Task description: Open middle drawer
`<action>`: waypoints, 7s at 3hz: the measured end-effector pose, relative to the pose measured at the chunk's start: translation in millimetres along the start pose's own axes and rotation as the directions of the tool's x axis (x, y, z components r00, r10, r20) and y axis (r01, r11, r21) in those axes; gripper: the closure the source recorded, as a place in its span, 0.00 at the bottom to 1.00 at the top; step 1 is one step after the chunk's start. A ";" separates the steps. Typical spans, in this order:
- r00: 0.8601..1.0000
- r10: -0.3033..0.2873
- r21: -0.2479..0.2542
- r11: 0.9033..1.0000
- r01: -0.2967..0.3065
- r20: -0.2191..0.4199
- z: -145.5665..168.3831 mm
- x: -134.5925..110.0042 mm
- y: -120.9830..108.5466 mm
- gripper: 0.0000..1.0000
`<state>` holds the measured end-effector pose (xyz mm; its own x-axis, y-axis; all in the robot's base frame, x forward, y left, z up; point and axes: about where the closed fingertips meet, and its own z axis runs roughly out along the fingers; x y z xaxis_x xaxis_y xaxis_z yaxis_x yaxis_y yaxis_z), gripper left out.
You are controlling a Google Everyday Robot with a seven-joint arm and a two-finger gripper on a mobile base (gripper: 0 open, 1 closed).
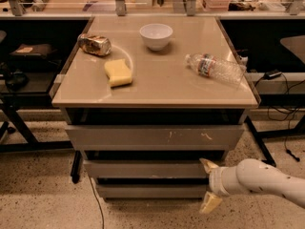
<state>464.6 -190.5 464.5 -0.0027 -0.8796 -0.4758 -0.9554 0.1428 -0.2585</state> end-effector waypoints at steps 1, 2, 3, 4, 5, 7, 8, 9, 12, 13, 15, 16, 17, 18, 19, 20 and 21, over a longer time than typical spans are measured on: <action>0.999 -0.037 0.051 0.998 0.036 0.011 12.3 -3.5 -26.4 0.00; 0.999 -0.019 0.061 0.998 0.017 0.032 27.0 6.5 -48.9 0.00; 0.998 0.007 0.052 0.999 -0.010 0.055 43.4 15.3 -63.0 0.00; 0.996 0.033 0.026 0.999 -0.036 0.080 63.0 19.6 -65.6 0.00; 0.994 0.049 0.001 0.999 -0.050 0.100 81.0 21.2 -62.8 0.00; 0.993 0.059 -0.012 0.998 -0.058 0.105 86.3 22.4 -62.0 0.19; 0.993 0.059 -0.012 0.998 -0.058 0.105 82.5 20.2 -63.2 0.43; 0.993 0.059 -0.012 0.998 -0.058 0.105 78.1 17.8 -64.5 0.66; 0.993 0.059 -0.012 0.998 -0.058 0.106 74.8 16.8 -65.0 0.14; 0.987 0.067 -0.040 0.997 -0.062 0.148 65.7 25.7 -39.7 0.00; 0.976 0.106 -0.093 0.992 -0.089 0.192 46.6 38.2 3.5 0.43; 0.976 0.106 -0.093 0.992 -0.089 0.192 40.7 35.0 1.2 0.64; 0.976 0.106 -0.093 0.992 -0.089 0.192 36.1 33.0 -2.2 0.88; 0.976 0.102 -0.090 0.992 -0.086 0.191 33.3 32.7 -2.7 1.00; 0.976 0.102 -0.090 0.992 -0.086 0.192 33.3 32.7 -2.7 0.82; 0.976 0.102 -0.090 0.992 -0.086 0.192 33.3 32.6 -2.6 0.58; 0.963 0.131 -0.128 0.986 -0.103 0.236 36.8 36.5 16.2 0.34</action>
Offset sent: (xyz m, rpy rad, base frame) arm 0.0937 -0.0127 -0.0286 0.0667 -0.0617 -0.0360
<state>459.9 -203.6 412.0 -0.0583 -0.7207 -0.6908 -0.9800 0.1733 -0.0981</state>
